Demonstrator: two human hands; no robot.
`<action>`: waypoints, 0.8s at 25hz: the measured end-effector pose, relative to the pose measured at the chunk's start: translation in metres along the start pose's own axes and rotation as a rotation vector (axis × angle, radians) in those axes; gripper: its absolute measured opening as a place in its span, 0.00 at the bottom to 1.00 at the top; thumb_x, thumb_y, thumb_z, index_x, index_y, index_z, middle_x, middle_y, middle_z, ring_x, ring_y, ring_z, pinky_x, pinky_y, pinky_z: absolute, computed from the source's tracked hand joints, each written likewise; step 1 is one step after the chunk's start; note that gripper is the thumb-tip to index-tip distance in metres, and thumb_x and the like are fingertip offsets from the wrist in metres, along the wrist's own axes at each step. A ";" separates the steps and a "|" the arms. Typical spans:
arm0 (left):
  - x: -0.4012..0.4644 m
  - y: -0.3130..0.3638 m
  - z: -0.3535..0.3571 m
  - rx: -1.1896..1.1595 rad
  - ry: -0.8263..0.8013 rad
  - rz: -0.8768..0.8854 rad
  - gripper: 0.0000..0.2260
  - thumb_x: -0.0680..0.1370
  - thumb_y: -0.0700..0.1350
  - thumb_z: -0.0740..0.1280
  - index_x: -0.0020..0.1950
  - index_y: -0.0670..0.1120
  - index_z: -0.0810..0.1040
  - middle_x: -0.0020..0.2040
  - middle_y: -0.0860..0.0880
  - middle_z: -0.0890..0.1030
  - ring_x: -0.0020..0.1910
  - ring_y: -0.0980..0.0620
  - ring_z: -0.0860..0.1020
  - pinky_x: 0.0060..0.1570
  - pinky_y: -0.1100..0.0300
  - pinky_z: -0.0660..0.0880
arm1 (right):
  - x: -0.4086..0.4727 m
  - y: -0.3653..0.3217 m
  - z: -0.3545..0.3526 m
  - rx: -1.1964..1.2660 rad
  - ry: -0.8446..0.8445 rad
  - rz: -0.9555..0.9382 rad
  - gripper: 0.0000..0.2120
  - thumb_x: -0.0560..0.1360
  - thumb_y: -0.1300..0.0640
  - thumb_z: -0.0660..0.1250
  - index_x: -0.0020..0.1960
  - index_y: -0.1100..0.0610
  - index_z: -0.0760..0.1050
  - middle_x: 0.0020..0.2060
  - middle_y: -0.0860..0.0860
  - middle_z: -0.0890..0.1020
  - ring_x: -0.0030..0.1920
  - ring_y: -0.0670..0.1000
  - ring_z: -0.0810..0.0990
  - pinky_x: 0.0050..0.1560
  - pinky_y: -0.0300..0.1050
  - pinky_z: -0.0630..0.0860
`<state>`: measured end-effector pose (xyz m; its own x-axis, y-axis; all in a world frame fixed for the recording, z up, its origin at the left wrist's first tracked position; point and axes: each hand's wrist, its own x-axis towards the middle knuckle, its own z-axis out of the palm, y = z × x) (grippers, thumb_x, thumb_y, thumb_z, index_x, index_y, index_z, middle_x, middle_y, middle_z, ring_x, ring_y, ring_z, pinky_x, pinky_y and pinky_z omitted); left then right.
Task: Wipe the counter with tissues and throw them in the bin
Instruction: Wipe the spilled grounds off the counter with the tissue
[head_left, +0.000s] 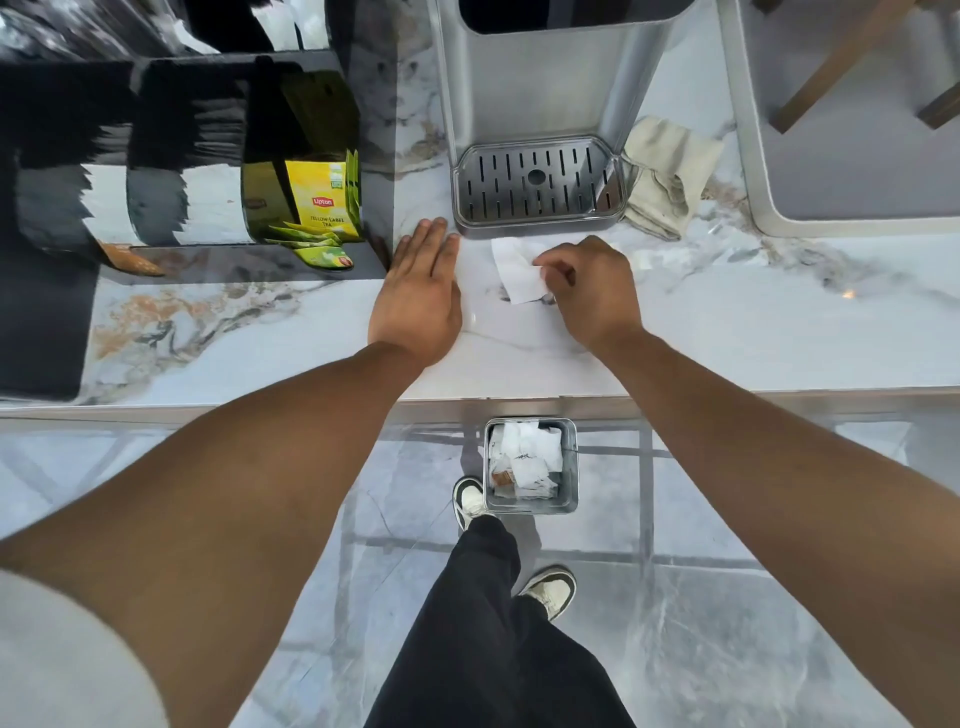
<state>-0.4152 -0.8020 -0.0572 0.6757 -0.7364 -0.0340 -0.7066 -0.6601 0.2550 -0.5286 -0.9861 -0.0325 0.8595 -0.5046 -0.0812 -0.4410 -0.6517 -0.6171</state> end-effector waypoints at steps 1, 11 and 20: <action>-0.001 0.000 0.001 -0.004 0.004 0.002 0.24 0.82 0.41 0.53 0.79 0.39 0.58 0.80 0.40 0.57 0.80 0.43 0.52 0.79 0.48 0.49 | -0.008 0.000 0.004 -0.001 0.007 -0.008 0.10 0.78 0.60 0.66 0.56 0.54 0.83 0.46 0.56 0.79 0.46 0.55 0.80 0.50 0.39 0.71; 0.000 -0.001 0.002 -0.005 0.016 0.003 0.24 0.82 0.41 0.54 0.78 0.39 0.59 0.80 0.40 0.58 0.80 0.42 0.53 0.79 0.48 0.50 | -0.076 0.007 -0.023 0.136 -0.081 -0.074 0.08 0.75 0.62 0.70 0.51 0.53 0.86 0.39 0.49 0.81 0.36 0.41 0.77 0.43 0.31 0.70; 0.002 -0.002 0.005 -0.010 0.028 0.010 0.24 0.82 0.41 0.54 0.78 0.39 0.60 0.80 0.40 0.58 0.80 0.42 0.53 0.79 0.48 0.50 | -0.032 -0.002 0.015 0.026 0.064 -0.067 0.12 0.77 0.63 0.66 0.56 0.55 0.84 0.46 0.57 0.81 0.47 0.57 0.82 0.53 0.46 0.77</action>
<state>-0.4134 -0.8033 -0.0622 0.6744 -0.7384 -0.0047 -0.7111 -0.6511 0.2651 -0.5512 -0.9605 -0.0409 0.8680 -0.4964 0.0107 -0.3758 -0.6709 -0.6393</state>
